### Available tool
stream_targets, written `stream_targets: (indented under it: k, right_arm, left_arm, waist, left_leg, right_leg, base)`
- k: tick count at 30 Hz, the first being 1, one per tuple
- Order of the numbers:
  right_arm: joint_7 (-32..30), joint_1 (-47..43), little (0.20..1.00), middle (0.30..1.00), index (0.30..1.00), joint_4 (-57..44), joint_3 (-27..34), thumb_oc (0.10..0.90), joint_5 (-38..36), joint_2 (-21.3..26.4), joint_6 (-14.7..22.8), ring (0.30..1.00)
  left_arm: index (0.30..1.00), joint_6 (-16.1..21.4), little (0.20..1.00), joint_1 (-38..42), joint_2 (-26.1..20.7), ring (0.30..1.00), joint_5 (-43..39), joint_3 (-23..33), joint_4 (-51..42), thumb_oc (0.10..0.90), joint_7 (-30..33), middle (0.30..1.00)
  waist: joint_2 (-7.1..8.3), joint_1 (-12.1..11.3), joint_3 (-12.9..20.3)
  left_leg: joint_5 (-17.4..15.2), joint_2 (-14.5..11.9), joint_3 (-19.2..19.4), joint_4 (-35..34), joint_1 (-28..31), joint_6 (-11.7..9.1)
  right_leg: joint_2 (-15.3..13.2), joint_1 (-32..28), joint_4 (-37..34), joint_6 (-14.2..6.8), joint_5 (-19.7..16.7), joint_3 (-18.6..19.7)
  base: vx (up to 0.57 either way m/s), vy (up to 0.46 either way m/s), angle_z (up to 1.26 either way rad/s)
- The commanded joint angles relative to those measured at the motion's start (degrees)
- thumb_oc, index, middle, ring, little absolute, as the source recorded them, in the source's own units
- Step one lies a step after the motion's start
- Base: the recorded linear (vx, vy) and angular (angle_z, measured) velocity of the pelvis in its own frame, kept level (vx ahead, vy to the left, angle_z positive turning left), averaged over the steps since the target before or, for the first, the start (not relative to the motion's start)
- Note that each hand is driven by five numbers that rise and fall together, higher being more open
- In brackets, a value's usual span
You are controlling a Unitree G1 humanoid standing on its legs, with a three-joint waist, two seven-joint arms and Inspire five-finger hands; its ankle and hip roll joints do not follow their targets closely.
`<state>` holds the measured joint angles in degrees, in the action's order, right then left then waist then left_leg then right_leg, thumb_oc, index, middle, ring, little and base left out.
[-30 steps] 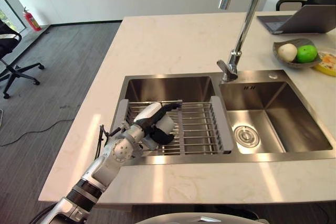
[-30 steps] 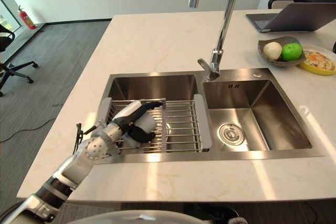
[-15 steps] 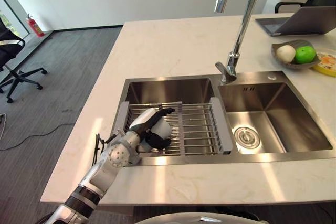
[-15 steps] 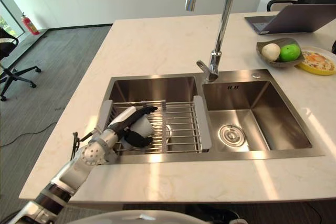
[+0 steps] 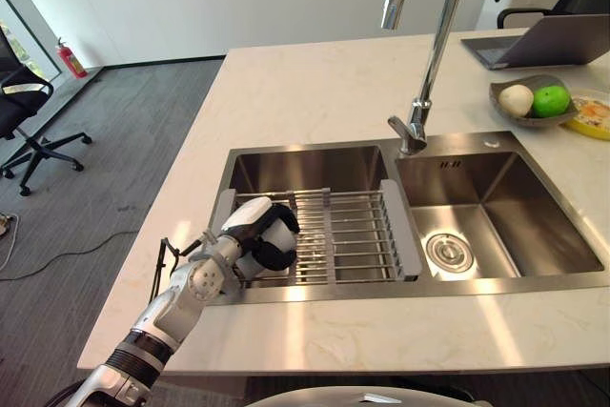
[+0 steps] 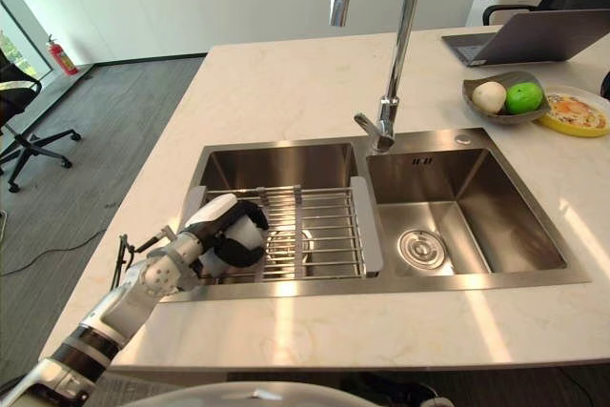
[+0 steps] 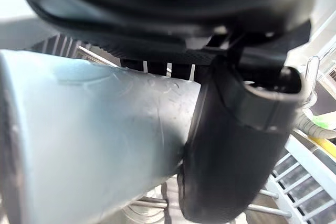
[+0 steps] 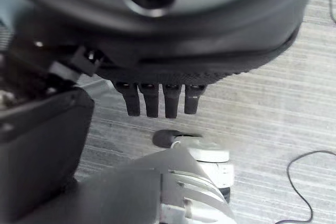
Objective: Place the dishes in the dishwasher.
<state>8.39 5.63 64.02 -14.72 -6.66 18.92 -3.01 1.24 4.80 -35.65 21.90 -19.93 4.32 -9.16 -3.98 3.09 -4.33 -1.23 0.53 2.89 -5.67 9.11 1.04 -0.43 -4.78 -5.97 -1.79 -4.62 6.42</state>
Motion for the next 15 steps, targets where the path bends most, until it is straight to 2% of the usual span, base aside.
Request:
stream_targets:
  k: [1, 2, 4, 8, 10, 13, 15]
  right_arm:
    - [0.70, -2.95, 0.900, 0.900, 0.900, 6.43, -0.37, 0.800, 1.11, 2.31, 1.24, 0.900]
    - [0.87, -3.96, 0.900, 0.900, 0.900, 8.02, 0.19, 0.800, 0.24, 3.01, 1.41, 0.900]
    - [0.56, -4.44, 0.900, 0.900, 0.900, 8.37, 0.34, 0.800, -0.31, 2.73, 1.87, 0.900]
    - [0.31, -4.53, 0.900, 0.900, 0.900, 8.51, 0.27, 0.800, -0.52, 2.35, 2.15, 0.900]
    - [-1.22, -4.70, 0.900, 0.900, 0.900, 8.61, 0.41, 0.800, -0.89, 1.06, 3.05, 0.900]
    - [-3.47, -5.24, 0.900, 0.900, 0.900, 8.96, -0.04, 0.800, -1.20, -1.36, 3.39, 0.900]
    - [-4.25, -5.62, 0.900, 0.900, 0.900, 9.27, -0.31, 0.800, -1.28, -2.20, 3.39, 0.900]
  left_arm:
    - [0.300, -0.43, 0.300, 1.23, -3.01, 0.300, 0.25, 0.76, 4.51, 0.400, 1.77, 0.300]
    - [0.300, 1.31, 0.300, 1.78, -3.66, 0.300, -3.89, 2.42, 0.97, 0.400, 3.27, 0.300]
    - [0.300, 2.51, 0.300, 1.44, -2.94, 0.300, -8.92, 5.51, -2.66, 0.400, 5.02, 0.300]
    - [0.300, 3.11, 0.300, 1.36, -2.44, 0.300, -9.97, 6.27, -3.58, 0.400, 5.96, 0.300]
    - [0.300, 6.10, 0.300, 2.26, 0.89, 0.300, -15.65, 9.72, -8.57, 0.400, 10.08, 0.300]
    - [0.300, 8.38, 0.300, 2.83, 5.78, 0.300, -22.72, 12.00, -14.27, 0.400, 14.28, 0.300]
    - [0.300, 9.70, 0.300, 3.59, 7.38, 0.300, -25.62, 12.86, -16.75, 0.400, 16.12, 0.300]
  waist:
    - [1.13, -0.66, 0.01]
    - [1.46, -1.19, 0.18]
    - [1.88, -1.68, 0.27]
    - [2.09, -1.66, 0.32]
    - [2.80, -2.15, 0.41]
    - [3.50, -2.44, 0.53]
    - [3.69, -2.56, 0.69]
  left_leg:
    - [-1.09, 1.08, 0.49, 0.67, -0.85, -2.75]
    - [-1.07, 1.09, 0.23, 0.67, -1.03, -2.85]
    - [-1.03, 1.11, -0.15, 0.67, -1.16, -2.87]
    - [-1.00, 1.09, -0.25, 0.67, -1.20, -2.89]
    - [-0.95, 1.07, -0.64, 0.67, -1.47, -2.96]
    - [-1.05, 1.03, -0.93, 0.67, -1.55, -2.97]
    - [-1.06, 1.04, -1.03, 0.67, -1.63, -3.03]
  right_leg:
    - [-0.59, -0.74, 2.62, -3.47, 4.06, -2.87]
    - [-0.69, -0.72, 2.57, -3.54, 4.08, -3.17]
    - [-0.75, -0.83, 2.49, -3.52, 4.08, -3.45]
    - [-0.77, -0.89, 2.48, -3.49, 4.08, -3.60]
    - [-0.76, -0.88, 2.45, -3.34, 4.13, -4.03]
    - [-0.76, -0.98, 2.15, -3.27, 4.01, -4.28]
    - [-0.73, -1.13, 1.96, -3.23, 4.03, -4.35]
  base:
    - [0.00, 0.000, 0.00]
    - [0.00, 0.000, 0.00]
    - [0.01, -0.008, 0.02]
    - [0.01, -0.009, 0.07]
    - [0.00, -0.011, 0.02]
    - [0.01, -0.006, 0.05]
    - [0.01, -0.004, 0.04]
